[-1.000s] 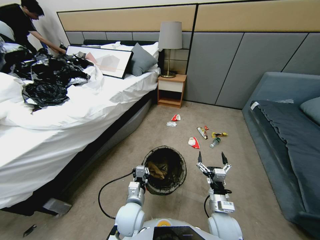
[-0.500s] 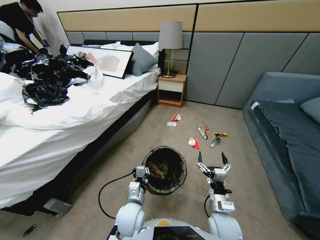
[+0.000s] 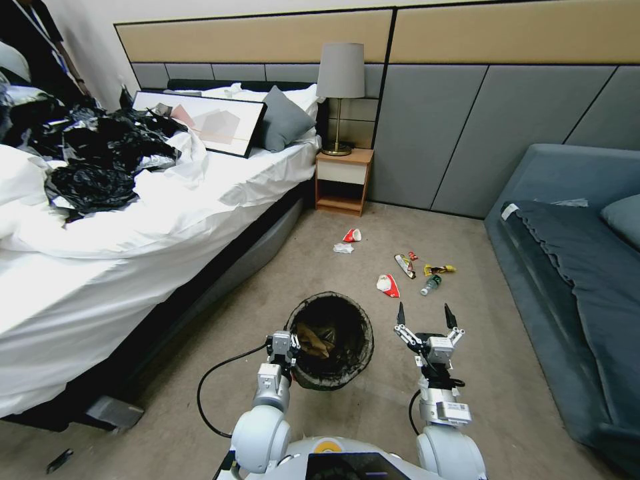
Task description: Pick up the trash bin, then pick up the garbage from the floor and place it into the trash bin.
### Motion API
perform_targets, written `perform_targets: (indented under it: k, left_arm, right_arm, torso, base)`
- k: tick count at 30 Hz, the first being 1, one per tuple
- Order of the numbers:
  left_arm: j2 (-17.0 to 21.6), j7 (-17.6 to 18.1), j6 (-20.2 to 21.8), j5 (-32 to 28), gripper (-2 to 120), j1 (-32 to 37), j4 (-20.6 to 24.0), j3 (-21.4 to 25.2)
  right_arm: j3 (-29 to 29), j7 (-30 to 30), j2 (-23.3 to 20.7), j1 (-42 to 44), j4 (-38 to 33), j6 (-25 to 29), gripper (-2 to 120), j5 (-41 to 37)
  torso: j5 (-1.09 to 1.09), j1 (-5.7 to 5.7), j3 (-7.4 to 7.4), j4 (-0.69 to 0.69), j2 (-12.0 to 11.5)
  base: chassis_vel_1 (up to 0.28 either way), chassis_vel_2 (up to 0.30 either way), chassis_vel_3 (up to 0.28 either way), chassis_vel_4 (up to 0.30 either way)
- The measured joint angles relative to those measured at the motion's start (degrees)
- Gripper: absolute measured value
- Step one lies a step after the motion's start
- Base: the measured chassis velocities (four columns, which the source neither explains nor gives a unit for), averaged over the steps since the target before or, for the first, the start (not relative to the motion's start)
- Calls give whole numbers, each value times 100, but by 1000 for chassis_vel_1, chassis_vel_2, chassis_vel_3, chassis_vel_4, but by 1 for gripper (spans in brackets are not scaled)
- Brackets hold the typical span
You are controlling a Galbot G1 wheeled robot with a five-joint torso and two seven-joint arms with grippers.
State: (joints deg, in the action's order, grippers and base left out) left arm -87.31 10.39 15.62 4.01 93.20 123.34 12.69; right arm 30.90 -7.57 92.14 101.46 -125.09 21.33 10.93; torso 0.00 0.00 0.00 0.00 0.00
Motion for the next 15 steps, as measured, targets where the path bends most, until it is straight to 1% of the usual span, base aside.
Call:
perform_targets:
  k: [4, 12, 15]
  left_arm:
    - [0, -1, -1, 1, 1, 0, 0, 4]
    - [8, -1, -8, 4, 1, 6, 2, 12]
    - [11, -1, -9, 4, 1, 8, 5, 13]
  right_arm:
    - [2, -7, 0, 0, 0, -4, 100, -1]
    - [6, -11, 0, -7, 8, -3, 100, 4]
    - [7, -12, 0, -4, 8, -3, 100, 2]
  torso:
    - [0, 0, 0, 0, 0]
    - [0, 0, 0, 0, 0]
    - [0, -1, -1, 0, 0]
  base:
    - [-88, 61, 62, -60]
    - [-115, 117, 136, -105]
    - [-115, 87, 93, -84]
